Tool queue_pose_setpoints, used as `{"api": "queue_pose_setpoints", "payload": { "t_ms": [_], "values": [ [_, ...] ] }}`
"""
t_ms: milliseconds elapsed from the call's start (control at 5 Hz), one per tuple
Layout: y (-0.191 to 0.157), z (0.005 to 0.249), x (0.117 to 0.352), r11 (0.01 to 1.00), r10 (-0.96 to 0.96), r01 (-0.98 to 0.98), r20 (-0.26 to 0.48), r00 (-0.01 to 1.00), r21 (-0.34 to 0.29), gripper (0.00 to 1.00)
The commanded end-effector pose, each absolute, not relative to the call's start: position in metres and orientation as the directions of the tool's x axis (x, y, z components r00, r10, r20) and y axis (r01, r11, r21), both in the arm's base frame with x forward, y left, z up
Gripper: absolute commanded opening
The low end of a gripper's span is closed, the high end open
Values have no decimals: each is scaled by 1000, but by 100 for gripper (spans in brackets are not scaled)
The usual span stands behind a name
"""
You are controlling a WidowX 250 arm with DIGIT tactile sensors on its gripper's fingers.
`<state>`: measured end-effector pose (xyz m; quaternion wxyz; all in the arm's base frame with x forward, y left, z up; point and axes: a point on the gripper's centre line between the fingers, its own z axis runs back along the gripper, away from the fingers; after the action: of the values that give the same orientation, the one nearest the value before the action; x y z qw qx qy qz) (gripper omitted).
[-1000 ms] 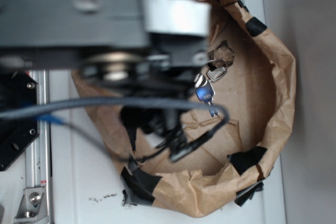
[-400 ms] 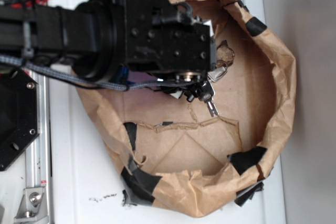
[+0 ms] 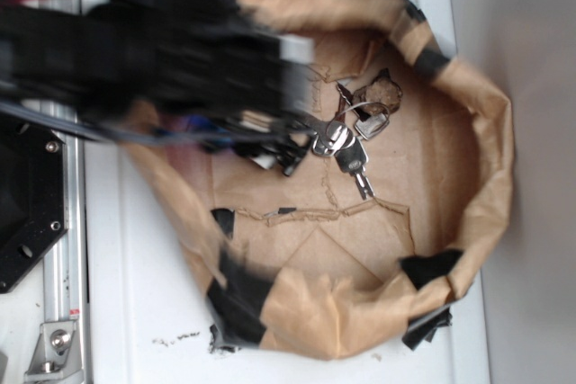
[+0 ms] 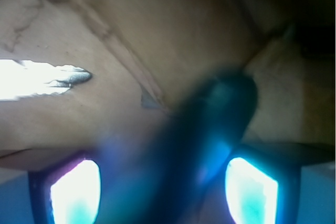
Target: Grab the plastic pickle.
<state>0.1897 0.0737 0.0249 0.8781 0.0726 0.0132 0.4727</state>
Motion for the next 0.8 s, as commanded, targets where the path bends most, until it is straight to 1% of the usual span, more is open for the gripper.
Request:
{"api": "queue_pose_setpoints", "payload": {
  "t_ms": [0, 400, 600],
  "values": [
    [96, 22, 150, 496, 866, -861, 15, 500, 112, 100],
    [96, 22, 150, 496, 866, -861, 15, 500, 112, 100],
    [96, 22, 150, 496, 866, -861, 15, 500, 112, 87]
  ]
}}
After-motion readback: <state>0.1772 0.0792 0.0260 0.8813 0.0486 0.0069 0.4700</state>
